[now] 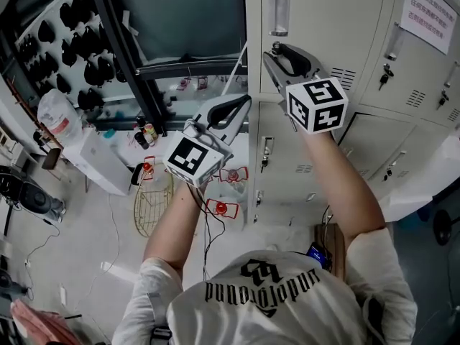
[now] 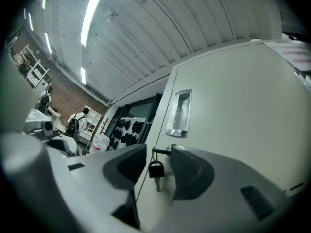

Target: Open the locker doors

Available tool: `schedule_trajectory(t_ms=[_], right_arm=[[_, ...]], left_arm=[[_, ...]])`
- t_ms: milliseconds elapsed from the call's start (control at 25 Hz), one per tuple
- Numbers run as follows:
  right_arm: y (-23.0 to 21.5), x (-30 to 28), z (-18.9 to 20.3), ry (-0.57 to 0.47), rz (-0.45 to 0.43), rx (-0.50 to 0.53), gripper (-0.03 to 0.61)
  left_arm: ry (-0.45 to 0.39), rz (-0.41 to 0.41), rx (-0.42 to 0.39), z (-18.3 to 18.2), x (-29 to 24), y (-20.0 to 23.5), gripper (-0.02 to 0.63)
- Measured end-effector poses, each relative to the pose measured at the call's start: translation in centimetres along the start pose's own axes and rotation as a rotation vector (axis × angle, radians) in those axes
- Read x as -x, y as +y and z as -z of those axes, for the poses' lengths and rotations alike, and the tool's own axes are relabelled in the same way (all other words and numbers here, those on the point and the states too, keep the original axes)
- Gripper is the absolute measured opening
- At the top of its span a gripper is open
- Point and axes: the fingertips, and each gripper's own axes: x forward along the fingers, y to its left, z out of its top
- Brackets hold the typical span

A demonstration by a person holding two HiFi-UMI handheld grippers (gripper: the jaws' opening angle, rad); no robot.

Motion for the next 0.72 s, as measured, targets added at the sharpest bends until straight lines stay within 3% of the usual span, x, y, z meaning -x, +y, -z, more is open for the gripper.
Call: schedule_trajectory(t_ms=[160, 720], right_arm=[[-0.4, -0.2, 0.2, 0.003, 0.044, 0.027, 0.121], [1.6, 4.6, -1.8, -0.02, 0.07, 0.011, 0.112]], left_arm=[[-0.009, -0.01, 0.006, 0.1, 0.1, 0.2, 0.006], [0.002, -0.001, -0.001, -2.1, 4.0, -2.6, 0.006]])
